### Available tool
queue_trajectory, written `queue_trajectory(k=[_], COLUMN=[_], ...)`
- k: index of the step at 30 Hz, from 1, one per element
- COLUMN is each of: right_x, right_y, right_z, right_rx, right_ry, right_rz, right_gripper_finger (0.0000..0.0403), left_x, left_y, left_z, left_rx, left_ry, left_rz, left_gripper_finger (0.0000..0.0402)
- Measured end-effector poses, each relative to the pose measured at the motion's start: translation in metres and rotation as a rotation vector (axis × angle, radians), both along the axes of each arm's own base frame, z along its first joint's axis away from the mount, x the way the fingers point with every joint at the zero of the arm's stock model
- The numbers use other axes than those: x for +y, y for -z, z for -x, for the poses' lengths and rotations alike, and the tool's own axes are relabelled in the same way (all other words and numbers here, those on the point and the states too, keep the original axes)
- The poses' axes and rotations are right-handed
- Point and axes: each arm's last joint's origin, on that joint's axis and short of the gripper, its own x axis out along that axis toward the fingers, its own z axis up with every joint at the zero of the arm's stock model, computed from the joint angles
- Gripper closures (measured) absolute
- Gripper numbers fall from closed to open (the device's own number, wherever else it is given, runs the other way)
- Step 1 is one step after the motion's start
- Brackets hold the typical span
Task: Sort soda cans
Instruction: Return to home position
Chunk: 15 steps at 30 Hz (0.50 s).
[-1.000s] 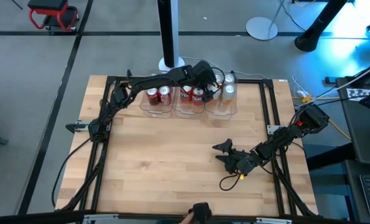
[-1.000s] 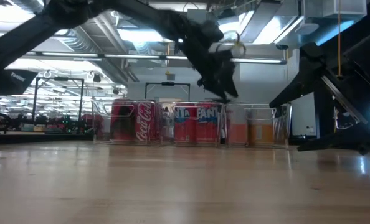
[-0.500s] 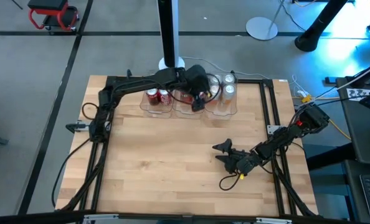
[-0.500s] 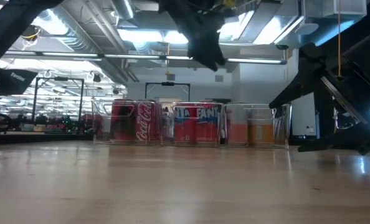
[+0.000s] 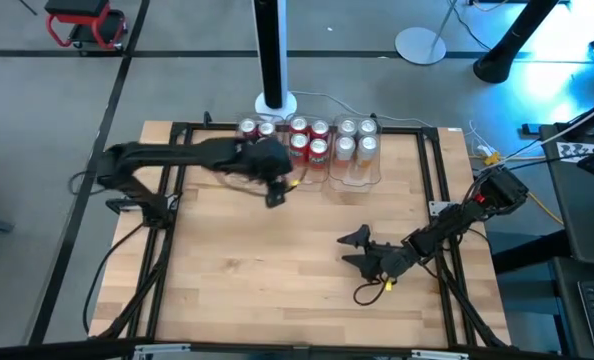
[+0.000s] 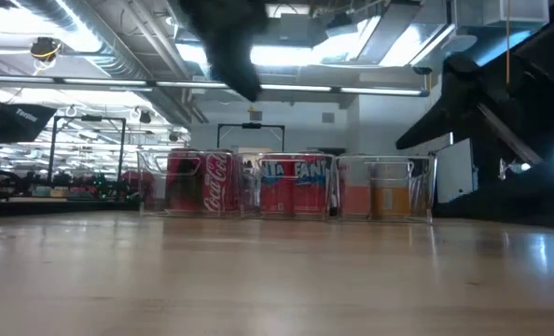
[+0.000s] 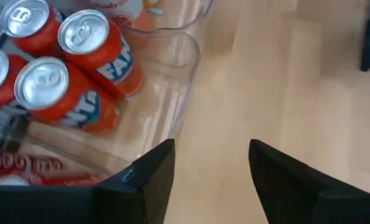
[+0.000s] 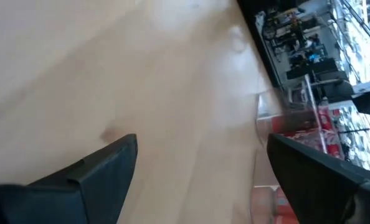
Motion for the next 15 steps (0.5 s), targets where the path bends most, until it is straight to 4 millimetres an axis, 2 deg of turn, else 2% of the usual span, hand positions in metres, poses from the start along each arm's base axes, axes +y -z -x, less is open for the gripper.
queue_trajectory(k=[3,6,8,11,15], right_x=[-0.007,-0.017,-0.027,-0.047,-0.077], right_y=[-0.005,-0.012,-0.019,-0.029,-0.049], right_z=[-0.01,-0.022,-0.03,-0.036,-0.035], right_rx=[-0.01,0.013,0.009,-0.005,-0.014], right_ry=[0.024,-0.077,-0.132,-0.181,-0.202], right_rz=[0.03,0.042,0.03,0.065,0.097], right_gripper_finger=[0.0047,0.005,0.006,0.0092,0.0167], left_x=[-0.02,-0.037,-0.046,-0.056,-0.061], left_y=[0.001,0.002,0.011,0.03,0.056], left_z=[0.033,0.066,0.085,0.11,0.135], left_rx=[-0.092,-0.23,-0.3,-0.406,-0.558], left_ry=[0.004,0.049,0.077,0.118,0.162], left_rz=[-0.026,-0.037,-0.036,-0.039,-0.066], left_gripper_finger=[0.0225,0.0241,0.025,0.0264,0.0285])
